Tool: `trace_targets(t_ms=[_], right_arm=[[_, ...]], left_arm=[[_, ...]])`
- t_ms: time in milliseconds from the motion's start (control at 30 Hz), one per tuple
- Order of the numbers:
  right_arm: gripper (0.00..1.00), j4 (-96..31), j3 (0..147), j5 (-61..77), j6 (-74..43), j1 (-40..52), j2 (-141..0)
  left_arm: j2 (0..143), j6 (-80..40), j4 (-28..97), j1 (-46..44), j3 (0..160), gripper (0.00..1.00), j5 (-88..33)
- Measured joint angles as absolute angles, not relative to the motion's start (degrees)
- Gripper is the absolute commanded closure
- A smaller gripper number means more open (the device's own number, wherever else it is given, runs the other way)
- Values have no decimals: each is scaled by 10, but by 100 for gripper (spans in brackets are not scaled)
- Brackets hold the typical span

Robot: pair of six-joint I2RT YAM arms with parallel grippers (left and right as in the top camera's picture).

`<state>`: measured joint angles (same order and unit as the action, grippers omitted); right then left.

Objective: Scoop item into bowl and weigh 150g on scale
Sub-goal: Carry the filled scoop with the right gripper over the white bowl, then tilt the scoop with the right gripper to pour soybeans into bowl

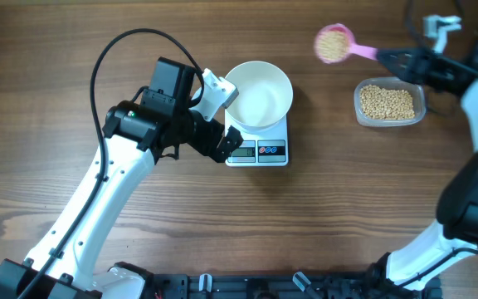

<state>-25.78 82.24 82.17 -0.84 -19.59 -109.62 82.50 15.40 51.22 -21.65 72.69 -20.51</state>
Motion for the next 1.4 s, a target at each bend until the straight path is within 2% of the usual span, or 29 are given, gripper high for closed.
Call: trace_targets(t_ms=[33, 167, 433, 600, 1100, 1400], right_arm=[[96, -146, 820, 821, -82, -145, -1096], [96, 25, 820, 816, -214, -70, -1097], [96, 33, 821, 804, -251, -37, -1097], [96, 7, 821, 793, -195, -35, -1097], [96, -56, 821, 768, 69, -30, -1097], [95, -57, 821, 746, 110, -18, -1097]], left_arm=[[825, 154, 512, -216, 727, 0, -205], [825, 154, 512, -216, 727, 0, -205], [825, 154, 512, -216, 727, 0, -205], [825, 154, 512, -216, 727, 0, -205], [825, 154, 512, -216, 727, 0, -205], [825, 154, 512, -216, 727, 0, -205]])
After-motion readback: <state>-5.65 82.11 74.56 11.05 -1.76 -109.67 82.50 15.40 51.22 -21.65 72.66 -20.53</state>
